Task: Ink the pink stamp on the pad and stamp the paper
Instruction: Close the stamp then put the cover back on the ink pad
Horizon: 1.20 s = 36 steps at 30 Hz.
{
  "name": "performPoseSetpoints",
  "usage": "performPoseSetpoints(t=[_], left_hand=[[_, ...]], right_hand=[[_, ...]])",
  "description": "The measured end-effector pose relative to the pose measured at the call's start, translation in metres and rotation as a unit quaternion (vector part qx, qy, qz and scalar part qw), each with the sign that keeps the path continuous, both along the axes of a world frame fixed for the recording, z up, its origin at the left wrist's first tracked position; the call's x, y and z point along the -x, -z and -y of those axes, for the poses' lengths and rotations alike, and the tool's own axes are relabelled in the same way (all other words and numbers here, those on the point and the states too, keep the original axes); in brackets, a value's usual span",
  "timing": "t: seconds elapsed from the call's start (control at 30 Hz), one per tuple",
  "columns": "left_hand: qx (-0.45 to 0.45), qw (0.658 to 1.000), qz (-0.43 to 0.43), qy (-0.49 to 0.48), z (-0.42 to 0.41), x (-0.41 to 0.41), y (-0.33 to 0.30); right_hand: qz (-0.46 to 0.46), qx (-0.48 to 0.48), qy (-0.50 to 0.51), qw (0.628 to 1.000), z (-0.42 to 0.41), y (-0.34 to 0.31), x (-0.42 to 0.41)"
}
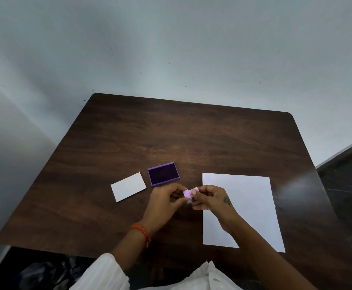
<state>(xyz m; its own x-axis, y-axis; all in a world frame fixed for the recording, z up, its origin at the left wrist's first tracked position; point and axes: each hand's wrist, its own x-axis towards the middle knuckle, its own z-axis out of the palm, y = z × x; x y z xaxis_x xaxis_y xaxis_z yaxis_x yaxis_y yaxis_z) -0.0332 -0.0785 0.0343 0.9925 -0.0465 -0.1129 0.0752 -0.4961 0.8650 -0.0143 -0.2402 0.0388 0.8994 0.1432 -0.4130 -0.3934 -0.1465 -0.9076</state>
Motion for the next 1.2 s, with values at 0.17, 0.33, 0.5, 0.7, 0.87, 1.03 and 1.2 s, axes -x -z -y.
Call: performPoseSetpoints(t=[0.17, 0.33, 0.5, 0.7, 0.87, 1.03, 1.2], left_hand=[[0.019, 1.000, 0.002, -0.004, -0.002, 0.001, 0.000], [0.049, 0.999, -0.002, -0.007, -0.003, 0.003, 0.000], [0.036, 0.999, -0.002, 0.003, -0.003, 0.001, 0.002], [0.033, 0.999, 0.013, -0.012, 0.002, 0.000, 0.003], [0.028, 0.999, 0.005, -0.024, 0.004, -0.003, 0.005], [-0.005, 0.999, -0.016, -0.031, 0.000, -0.007, 0.012], [-0.027, 0.999, -0.020, -0.035, -0.004, -0.007, 0.018]], right_hand=[[0.004, -0.003, -0.006, 1.000, -0.001, -0.001, 0.001], [0.068, 0.011, -0.016, 0.998, 0.000, -0.005, 0.000], [0.046, 0.028, -0.006, 0.999, 0.000, -0.002, -0.003], [0.044, 0.030, -0.016, 0.998, -0.006, 0.003, -0.001], [0.140, 0.132, 0.000, 0.981, -0.009, 0.008, -0.008], [0.176, 0.185, 0.075, 0.964, -0.029, 0.022, -0.020], [0.182, 0.245, 0.000, 0.952, -0.031, 0.048, -0.026]])
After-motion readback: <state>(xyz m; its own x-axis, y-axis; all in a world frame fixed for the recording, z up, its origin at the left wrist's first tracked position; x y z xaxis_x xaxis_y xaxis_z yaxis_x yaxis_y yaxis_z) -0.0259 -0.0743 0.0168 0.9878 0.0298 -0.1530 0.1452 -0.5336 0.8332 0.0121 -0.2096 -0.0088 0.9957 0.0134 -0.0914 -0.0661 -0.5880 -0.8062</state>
